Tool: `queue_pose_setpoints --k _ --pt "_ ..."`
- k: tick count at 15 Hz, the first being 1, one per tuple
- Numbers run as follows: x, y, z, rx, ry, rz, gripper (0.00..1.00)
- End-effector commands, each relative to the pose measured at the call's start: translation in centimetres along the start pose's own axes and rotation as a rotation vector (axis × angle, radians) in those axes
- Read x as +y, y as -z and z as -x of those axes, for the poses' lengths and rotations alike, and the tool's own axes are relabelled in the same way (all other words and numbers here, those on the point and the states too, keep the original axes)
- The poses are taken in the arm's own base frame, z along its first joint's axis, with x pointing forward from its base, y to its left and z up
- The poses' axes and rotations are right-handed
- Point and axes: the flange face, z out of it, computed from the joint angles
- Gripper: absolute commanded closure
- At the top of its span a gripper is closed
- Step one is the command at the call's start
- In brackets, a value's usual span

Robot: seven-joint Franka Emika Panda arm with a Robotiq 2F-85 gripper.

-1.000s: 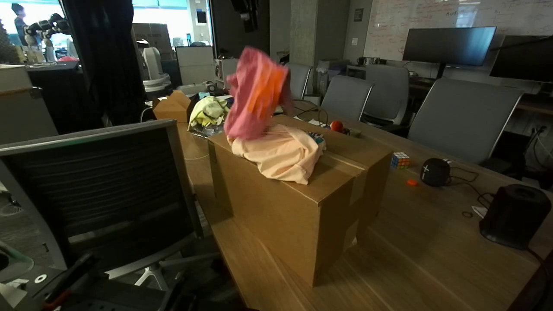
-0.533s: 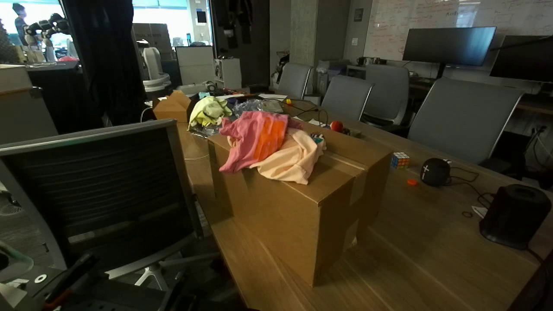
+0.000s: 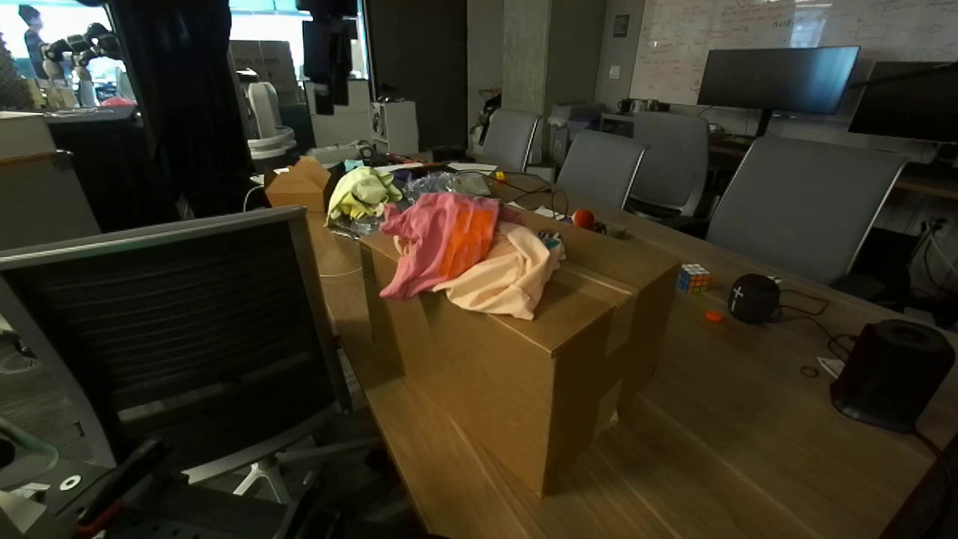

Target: Move the shirts to the top of the box one at a time

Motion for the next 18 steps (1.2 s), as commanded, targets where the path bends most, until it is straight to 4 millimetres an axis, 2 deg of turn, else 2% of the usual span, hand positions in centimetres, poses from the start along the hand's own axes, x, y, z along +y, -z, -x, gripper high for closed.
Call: queue_pose_setpoints --k 1,4,6,13,16,18 --pt "1.8 -0.1 5.1 -0.026 0.198 0.036 0.00" --pt "3.1 -0.8 8.5 -0.041 0.361 0.099 0.00" --pt "4.1 -1.4 9.7 -0.054 0.470 0.137 0.00" --pt "6.7 -2.2 11.4 -0.094 0.846 0.188 0.00" --pt "7.4 -2.1 12.0 -0.077 0.998 0.160 0.00" --pt "7.9 -1.8 12.4 -0.048 1.039 0.118 0.00"
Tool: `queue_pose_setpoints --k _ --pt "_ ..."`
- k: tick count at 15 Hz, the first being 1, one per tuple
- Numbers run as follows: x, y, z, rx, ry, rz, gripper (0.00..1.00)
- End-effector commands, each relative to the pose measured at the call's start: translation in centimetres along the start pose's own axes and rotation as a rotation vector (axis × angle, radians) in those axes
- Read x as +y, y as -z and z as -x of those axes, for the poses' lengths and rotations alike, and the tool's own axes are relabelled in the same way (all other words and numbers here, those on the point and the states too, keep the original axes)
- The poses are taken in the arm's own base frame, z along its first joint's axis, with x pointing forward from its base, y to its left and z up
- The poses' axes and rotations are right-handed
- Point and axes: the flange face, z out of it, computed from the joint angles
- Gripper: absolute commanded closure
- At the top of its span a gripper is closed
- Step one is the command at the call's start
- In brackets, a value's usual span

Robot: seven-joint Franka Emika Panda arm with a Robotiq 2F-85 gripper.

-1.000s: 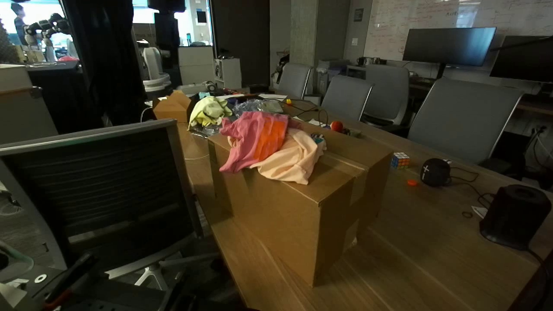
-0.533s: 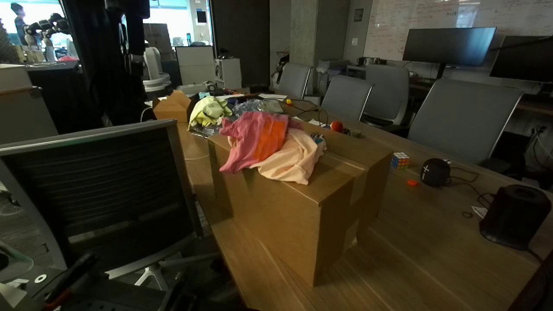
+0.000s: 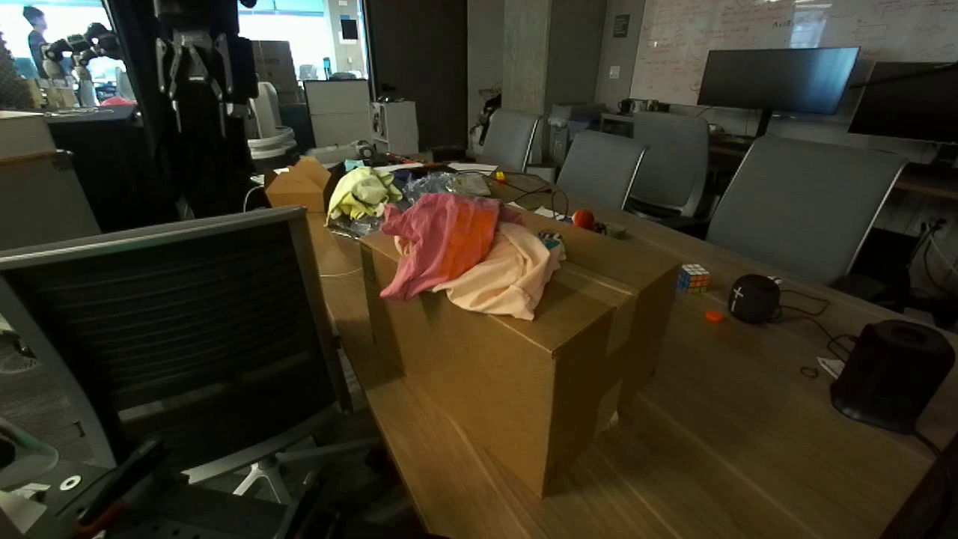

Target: Move the shirts to the top of the box one at a time

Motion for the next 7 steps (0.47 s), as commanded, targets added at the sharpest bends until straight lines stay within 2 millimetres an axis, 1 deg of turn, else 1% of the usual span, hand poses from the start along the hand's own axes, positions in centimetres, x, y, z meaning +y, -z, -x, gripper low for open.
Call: queue_pose_setpoints --k 1,6,7 --pt "0.1 0.6 2.1 0.089 0.116 -0.028 0.00" --pt "0.8 0.7 3.4 0.104 0.188 -0.074 0.00" --pt "0.6 0.4 2.5 0.076 0.151 -0.022 0.00"
